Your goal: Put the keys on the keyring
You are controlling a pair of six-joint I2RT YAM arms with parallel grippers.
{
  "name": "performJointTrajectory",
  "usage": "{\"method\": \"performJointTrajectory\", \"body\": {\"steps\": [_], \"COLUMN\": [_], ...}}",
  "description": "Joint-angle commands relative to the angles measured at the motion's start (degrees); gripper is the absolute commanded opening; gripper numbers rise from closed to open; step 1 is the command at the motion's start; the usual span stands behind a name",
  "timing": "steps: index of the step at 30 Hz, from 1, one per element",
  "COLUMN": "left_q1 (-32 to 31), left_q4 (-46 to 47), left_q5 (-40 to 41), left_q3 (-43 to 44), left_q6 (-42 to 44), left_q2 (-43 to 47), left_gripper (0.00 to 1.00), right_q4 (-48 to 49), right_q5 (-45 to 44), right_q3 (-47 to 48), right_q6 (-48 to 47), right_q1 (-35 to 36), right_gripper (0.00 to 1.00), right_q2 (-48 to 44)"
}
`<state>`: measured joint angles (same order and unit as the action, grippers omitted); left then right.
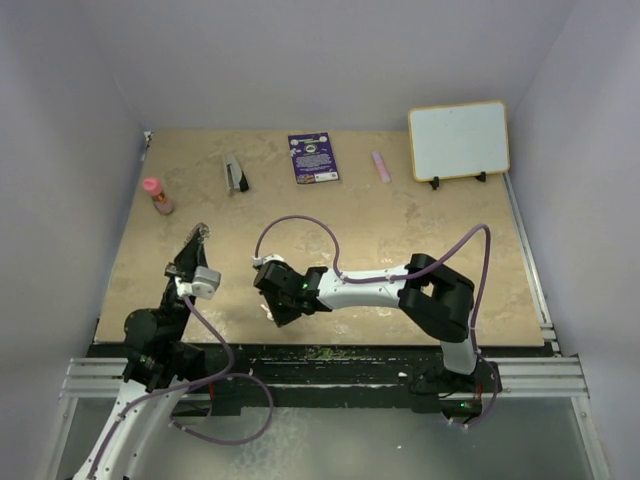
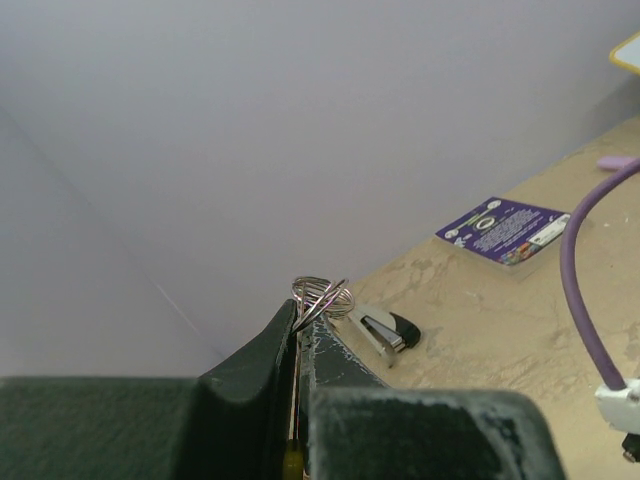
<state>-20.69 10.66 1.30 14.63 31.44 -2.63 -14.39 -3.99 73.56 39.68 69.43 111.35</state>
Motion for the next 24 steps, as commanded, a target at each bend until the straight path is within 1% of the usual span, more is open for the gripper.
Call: {"method": "performJointTrajectory", "body": {"steps": [1, 5, 7, 9, 10, 13, 17, 21, 24], "left_q1": [0.1, 0.1, 0.1, 0.1, 0.1, 0.1, 0.0, 0.0, 0.0], "left_q4": [6.0, 13.6, 19.4, 28.5, 28.0, 30.4, 33.6, 40.0, 43.4], "left_q5": [3.0, 3.3, 0.5, -2.5, -3.7, -6.7, -10.0, -12.3, -17.9], "left_q3": [-2.6, -7.6, -11.7, -16.6, -16.8, -17.2, -17.3, -17.2, -17.2], "left_q6": [4.6, 10.3, 15.8, 20.7, 22.1, 22.7, 25.2, 25.2, 25.8], "left_q2": [-0.7, 0.9, 2.2, 1.8, 1.8, 0.3, -3.4, -7.8, -9.9], "left_gripper": [0.02, 0.03, 0.02, 0.03, 0.02, 0.02, 0.02, 0.02, 0.02], "right_q4": [0.2, 0.5, 0.4, -1.1, -2.0, -4.6, -8.9, -11.9, -14.0], "right_q5": [-3.5, -5.3, -6.3, -8.6, -9.8, -12.5, -14.1, -15.3, -15.7], "right_q3": [-1.0, -2.9, -3.9, -3.9, -3.6, -1.2, 3.9, 8.0, 11.5], "right_q6": [-0.4, -1.4, -2.0, -2.6, -3.2, -5.6, -9.2, -12.0, -14.9], "right_q1": [0.1, 0.2, 0.1, 0.1, 0.1, 0.1, 0.3, 0.5, 0.8], "right_gripper": [0.00, 0.00, 0.00, 0.00, 0.00, 0.00, 0.00, 0.00, 0.00], "right_q2": [-4.1, -8.2, -11.1, -14.5, -16.4, -21.5, -26.5, -28.8, -29.1]}}
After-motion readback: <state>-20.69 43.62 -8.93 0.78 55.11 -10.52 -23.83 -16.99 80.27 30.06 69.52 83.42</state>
